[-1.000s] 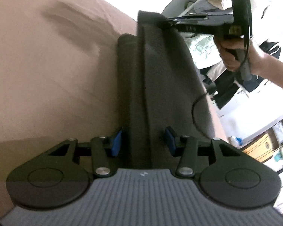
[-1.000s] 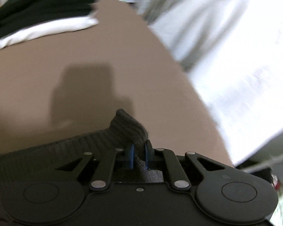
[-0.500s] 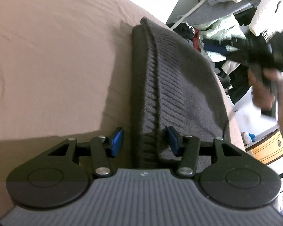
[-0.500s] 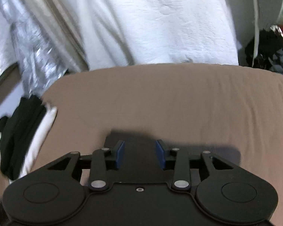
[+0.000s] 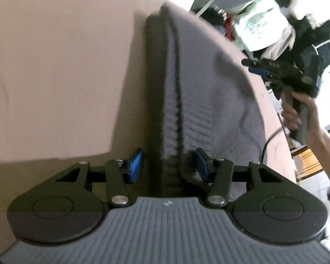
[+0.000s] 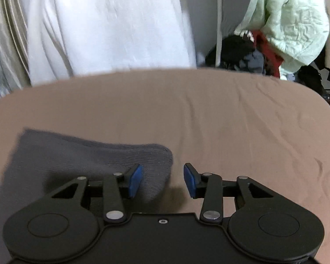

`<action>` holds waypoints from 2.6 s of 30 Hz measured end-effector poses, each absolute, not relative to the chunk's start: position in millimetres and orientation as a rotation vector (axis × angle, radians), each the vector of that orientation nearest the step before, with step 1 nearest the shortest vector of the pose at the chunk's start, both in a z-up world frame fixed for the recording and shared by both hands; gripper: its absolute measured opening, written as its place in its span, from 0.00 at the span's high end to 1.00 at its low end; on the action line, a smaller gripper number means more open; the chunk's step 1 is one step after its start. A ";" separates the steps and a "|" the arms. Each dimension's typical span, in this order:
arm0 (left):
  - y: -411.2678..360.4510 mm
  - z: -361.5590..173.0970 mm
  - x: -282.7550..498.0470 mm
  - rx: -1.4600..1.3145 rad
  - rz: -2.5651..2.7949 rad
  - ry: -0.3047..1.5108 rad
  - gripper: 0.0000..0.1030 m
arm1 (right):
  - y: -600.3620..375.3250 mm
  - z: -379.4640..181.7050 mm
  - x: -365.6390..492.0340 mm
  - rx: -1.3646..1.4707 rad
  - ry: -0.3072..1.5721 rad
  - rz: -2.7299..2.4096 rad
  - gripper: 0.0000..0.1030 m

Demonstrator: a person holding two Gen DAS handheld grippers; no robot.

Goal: Fold clothes

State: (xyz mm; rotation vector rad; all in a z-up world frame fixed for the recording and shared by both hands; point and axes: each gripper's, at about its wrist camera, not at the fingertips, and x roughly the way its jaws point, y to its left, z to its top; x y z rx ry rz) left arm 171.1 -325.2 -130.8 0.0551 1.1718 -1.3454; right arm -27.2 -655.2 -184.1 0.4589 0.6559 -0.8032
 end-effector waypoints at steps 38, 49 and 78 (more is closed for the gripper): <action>-322.6 -118.5 210.7 -0.001 -1.326 1.163 0.23 | -537.5 -228.7 -117.6 0.666 0.802 -0.341 0.12; -398.4 -173.1 218.8 -0.218 -1.445 1.377 0.22 | -611.4 -264.3 -95.5 1.029 0.615 -0.262 0.11; -356.8 -99.7 236.9 0.039 -1.009 1.091 0.50 | -518.8 -171.4 39.0 0.658 0.579 -0.330 0.37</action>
